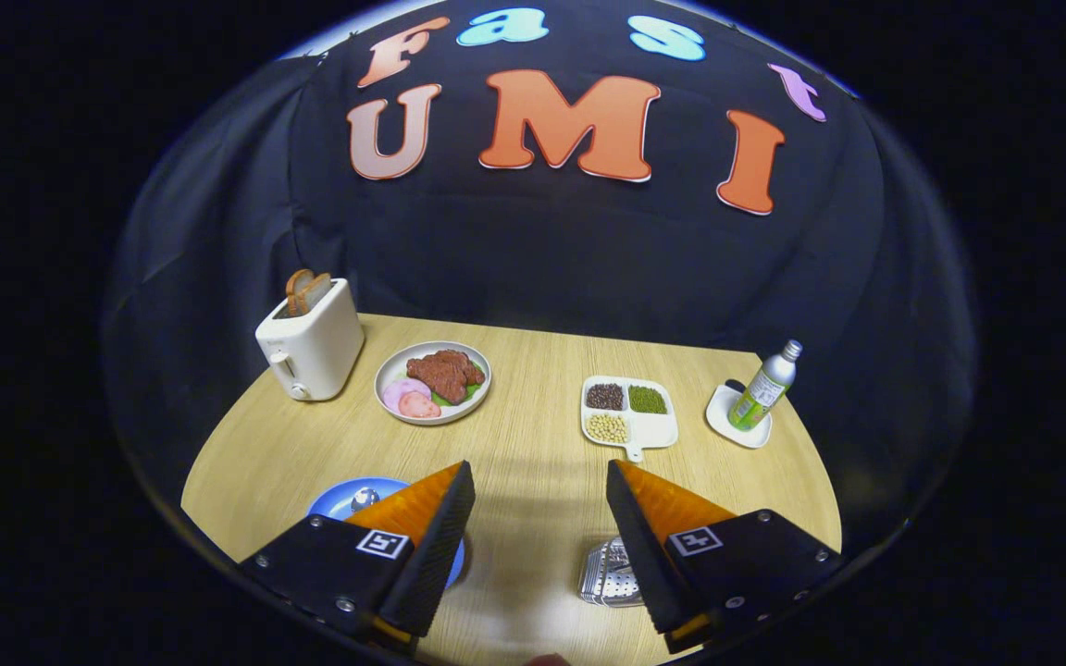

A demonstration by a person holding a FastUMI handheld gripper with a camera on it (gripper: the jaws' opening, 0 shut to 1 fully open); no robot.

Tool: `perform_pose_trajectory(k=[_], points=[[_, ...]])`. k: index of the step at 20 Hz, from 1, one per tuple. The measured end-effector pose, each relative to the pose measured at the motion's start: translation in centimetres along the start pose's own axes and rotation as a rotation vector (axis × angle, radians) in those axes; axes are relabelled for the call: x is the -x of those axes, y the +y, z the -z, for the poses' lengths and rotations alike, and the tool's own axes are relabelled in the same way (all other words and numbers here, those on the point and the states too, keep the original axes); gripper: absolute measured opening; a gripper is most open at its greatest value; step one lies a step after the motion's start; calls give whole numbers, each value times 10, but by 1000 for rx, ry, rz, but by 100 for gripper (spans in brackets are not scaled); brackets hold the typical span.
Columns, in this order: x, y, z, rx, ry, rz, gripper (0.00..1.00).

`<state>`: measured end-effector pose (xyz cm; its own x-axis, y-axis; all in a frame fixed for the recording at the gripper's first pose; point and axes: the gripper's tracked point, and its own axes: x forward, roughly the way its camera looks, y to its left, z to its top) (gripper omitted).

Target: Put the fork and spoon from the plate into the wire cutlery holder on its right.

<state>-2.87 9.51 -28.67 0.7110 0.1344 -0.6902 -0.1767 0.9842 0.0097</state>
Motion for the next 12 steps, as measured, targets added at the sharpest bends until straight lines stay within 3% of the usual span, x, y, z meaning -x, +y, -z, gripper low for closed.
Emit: perform_pose_trajectory(k=[7, 12], points=[[10, 61, -18, 39, -99, -86, 88], [9, 92, -11, 34, -94, -138, 87]])
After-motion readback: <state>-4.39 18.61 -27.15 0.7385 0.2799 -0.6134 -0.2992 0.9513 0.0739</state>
